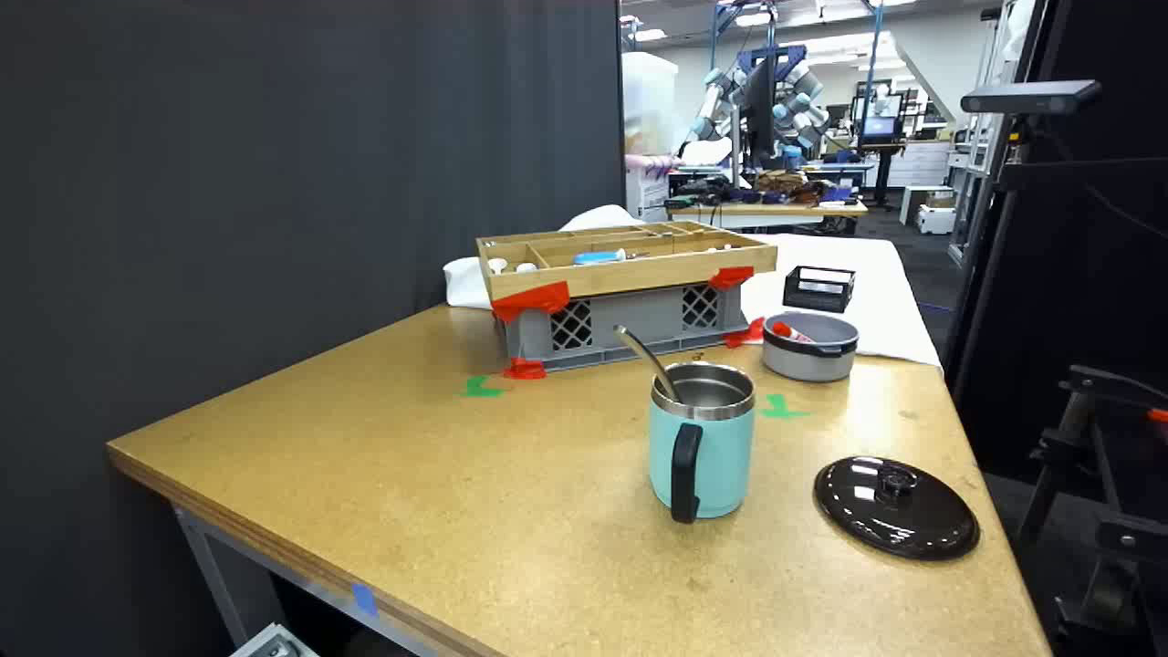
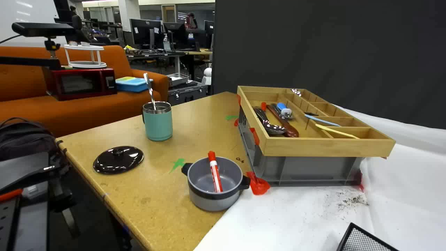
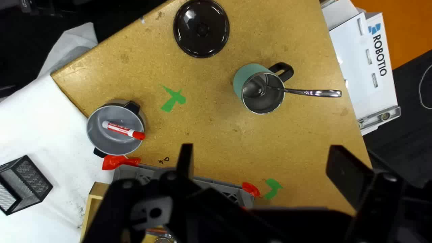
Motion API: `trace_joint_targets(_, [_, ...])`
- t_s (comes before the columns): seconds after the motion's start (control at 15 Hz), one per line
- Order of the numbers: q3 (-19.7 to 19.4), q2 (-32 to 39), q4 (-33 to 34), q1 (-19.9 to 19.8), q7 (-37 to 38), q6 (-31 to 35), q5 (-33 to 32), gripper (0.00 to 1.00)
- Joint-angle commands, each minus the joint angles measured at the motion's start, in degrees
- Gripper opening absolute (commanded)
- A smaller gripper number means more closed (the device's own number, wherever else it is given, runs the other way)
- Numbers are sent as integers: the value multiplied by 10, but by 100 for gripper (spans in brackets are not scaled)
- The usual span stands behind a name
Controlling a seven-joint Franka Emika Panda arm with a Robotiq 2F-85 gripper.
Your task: Remove the spoon from the mug and put it in the big compartment of the wooden object
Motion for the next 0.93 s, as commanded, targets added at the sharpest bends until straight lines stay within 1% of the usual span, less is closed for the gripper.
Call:
trace_joint_targets(0.0, [-1, 0, 1, 1, 1, -1, -1, 100])
trace_joint_targets(0.6, [-1, 0, 1, 1, 1, -1, -1, 100])
trace_joint_targets(0.67, [1, 13, 3, -3, 28, 8, 16, 100])
trace_joint_targets(0.73, [14, 33, 0, -15, 73, 20, 14, 100])
trace_joint_targets(0.8, [17, 51, -4, -16, 100, 32, 24, 100])
trace_joint_targets(0.87, [23, 74, -14, -18, 134, 59, 23, 100])
